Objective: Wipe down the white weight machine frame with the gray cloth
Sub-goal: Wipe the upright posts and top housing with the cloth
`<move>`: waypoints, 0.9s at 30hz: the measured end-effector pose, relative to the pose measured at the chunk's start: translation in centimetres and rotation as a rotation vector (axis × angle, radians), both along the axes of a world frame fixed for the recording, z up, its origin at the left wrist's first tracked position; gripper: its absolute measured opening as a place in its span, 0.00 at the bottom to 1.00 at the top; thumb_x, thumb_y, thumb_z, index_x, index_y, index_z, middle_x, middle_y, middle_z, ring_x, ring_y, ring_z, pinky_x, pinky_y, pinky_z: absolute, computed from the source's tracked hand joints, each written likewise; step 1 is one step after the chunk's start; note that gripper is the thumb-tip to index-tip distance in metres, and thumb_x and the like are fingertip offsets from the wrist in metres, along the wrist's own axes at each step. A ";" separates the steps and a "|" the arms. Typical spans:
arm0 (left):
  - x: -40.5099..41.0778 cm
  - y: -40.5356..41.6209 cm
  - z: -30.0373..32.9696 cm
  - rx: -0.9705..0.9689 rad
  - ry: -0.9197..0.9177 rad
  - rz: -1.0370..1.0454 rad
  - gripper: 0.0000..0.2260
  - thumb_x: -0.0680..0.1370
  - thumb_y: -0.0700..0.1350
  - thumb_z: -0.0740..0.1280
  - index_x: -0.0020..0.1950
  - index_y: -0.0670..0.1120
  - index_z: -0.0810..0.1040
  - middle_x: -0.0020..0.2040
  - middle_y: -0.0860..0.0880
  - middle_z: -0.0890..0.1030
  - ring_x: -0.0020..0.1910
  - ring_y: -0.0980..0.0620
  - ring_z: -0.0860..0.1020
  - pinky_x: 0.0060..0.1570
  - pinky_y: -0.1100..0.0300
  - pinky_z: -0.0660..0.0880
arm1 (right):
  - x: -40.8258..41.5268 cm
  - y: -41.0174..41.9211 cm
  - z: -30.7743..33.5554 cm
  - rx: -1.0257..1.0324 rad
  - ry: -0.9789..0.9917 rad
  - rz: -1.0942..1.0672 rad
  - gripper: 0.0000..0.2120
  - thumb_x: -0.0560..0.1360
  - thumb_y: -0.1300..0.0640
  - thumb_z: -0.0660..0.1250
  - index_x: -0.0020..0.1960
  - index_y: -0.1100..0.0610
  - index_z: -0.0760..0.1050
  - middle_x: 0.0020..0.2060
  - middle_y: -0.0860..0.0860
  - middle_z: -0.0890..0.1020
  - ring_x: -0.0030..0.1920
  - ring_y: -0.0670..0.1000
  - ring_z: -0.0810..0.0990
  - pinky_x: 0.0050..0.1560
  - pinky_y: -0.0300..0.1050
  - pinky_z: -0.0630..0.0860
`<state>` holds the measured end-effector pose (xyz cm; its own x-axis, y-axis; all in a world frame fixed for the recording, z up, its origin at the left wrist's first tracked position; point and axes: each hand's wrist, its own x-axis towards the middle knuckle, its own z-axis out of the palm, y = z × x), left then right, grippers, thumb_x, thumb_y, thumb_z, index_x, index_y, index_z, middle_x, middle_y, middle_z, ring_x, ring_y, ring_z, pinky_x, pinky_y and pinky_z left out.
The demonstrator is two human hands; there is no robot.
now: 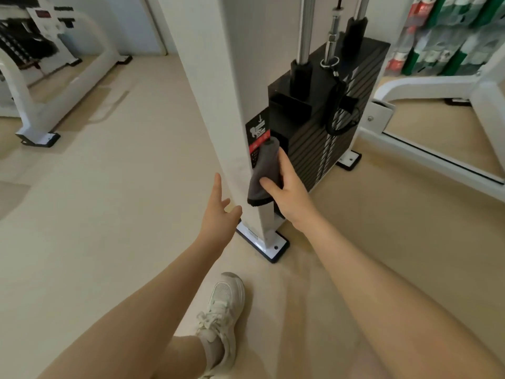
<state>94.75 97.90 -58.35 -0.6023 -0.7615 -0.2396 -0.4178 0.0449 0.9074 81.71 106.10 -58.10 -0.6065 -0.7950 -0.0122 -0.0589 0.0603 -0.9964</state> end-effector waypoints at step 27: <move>-2.3 -1.5 -7.9 -0.065 -0.044 0.003 0.28 0.78 0.53 0.60 0.72 0.66 0.48 0.72 0.65 0.59 0.59 0.59 0.74 0.49 0.72 0.68 | -0.1 -1.4 -13.9 0.258 -0.144 -0.088 0.33 0.72 0.71 0.54 0.72 0.48 0.59 0.58 0.47 0.73 0.59 0.45 0.70 0.53 0.30 0.65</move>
<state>92.50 96.39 -66.30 -0.5899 -0.7782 -0.2157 -0.4575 0.1020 0.8833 81.58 104.66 -72.02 -0.6502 -0.6988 -0.2981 0.0990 0.3111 -0.9452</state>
